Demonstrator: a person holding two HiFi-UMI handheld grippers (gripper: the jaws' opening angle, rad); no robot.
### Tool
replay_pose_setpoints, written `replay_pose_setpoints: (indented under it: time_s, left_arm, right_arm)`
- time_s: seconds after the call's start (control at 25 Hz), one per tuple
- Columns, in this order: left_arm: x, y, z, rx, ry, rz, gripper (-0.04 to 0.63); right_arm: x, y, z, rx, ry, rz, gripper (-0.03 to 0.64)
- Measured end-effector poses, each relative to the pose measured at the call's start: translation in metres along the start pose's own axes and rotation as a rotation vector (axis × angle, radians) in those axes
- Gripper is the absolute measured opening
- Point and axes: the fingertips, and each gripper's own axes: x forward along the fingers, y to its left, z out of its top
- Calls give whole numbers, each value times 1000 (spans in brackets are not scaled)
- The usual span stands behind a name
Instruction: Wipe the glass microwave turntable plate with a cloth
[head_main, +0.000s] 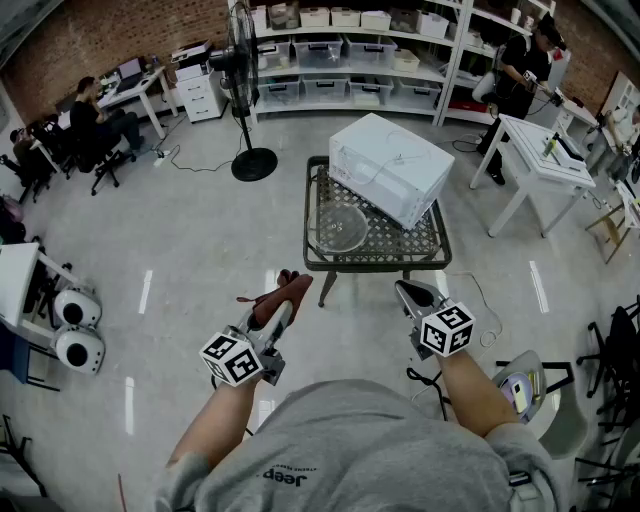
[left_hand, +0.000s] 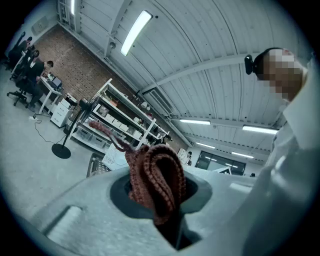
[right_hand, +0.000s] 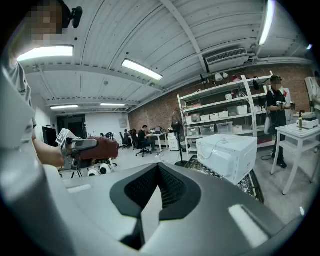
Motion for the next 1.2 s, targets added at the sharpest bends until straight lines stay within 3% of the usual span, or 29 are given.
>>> replay_pose_setpoints:
  time_s: [0.44, 0.68, 1.2]
  left_arm:
    - [9, 2, -2, 2, -6, 2, 67]
    - [17, 3, 2, 8, 2, 10, 67]
    - [94, -60, -15, 43, -41, 61, 67]
  right_arm:
    - [3, -9, -2, -4, 5, 7, 8]
    - [5, -20, 5, 48, -9, 5, 9]
    - [-51, -93, 19, -12, -20, 81, 9]
